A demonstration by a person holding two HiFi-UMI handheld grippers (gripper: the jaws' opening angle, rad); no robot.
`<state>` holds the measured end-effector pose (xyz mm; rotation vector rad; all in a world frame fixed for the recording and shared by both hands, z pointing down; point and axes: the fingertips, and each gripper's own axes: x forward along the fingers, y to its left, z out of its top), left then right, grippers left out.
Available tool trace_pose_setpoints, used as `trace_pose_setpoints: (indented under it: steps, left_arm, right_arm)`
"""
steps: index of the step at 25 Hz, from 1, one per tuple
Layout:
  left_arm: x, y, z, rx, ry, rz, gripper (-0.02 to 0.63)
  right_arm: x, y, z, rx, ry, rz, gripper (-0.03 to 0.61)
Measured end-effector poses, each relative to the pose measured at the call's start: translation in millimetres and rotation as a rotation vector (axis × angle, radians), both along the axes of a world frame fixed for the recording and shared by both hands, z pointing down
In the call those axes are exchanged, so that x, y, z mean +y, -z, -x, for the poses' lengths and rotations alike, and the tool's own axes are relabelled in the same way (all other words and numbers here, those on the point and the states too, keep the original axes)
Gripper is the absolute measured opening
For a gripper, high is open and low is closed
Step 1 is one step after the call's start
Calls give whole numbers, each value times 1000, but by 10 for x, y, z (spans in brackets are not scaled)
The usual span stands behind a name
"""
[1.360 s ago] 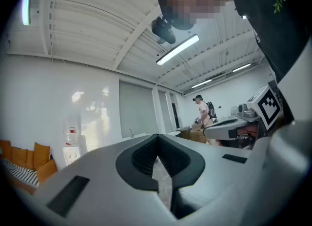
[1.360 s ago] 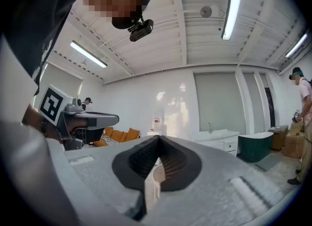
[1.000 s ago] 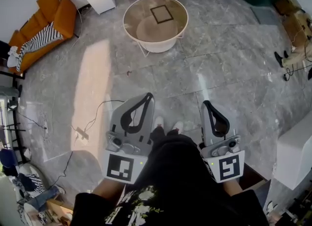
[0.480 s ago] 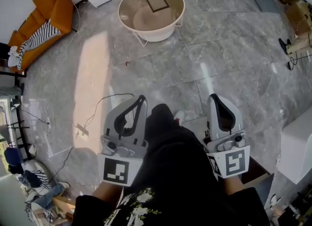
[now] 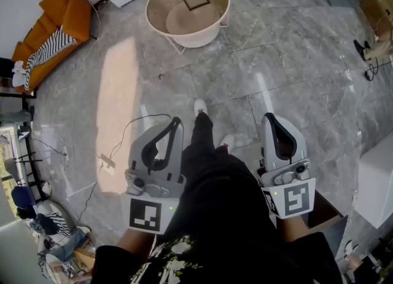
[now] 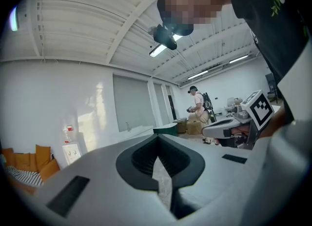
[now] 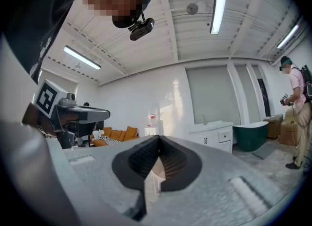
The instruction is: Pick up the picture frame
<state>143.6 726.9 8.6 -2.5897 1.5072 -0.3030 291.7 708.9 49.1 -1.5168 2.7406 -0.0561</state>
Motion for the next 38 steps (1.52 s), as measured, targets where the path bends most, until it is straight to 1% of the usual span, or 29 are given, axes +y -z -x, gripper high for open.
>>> trace_pose_setpoints:
  steps: [5,8,10,18,20,22,25,27,31,34,38]
  left_arm:
    - [-291,-112,48,42,12,18,11]
    - [-269,-90,6,71,-5,22,11]
    - [-332,-85,41,84,-3,25,12]
    - [-678,-175,131,91,13,17,11]
    - [-840,-154,181,97,17,17,12]
    - [-1045,-123,259,99,18,21,11]
    - [-1311,-88,394,100,14,25,12]
    - [-1490,-58,477,107,7,23,12]
    - [-1849,29,679,118,-4,4,12]
    - [-2077,31,896,120,-3,0,12]
    - [-2403,40,1216,128,7,-7,11]
  right_arm:
    - [-257,-60,78,18,11,-5,-5]
    - [-254,-21,70,34,13,-16,-6]
    - [-332,5,104,37,17,-20,-5]
    - [-646,-18,295,64,56,-21,-6]
    - [-809,6,345,70,64,-25,-6]
    - [-1011,65,437,62,86,-26,-6]
    - [-1226,133,647,48,144,-12,-6]
    - [-1375,166,772,52,159,-11,-5]
    - [-1741,252,970,34,137,-30,-5]
    - [-1970,269,1151,19,130,-16,-5]
    - [-2295,264,1410,41,122,-17,-6]
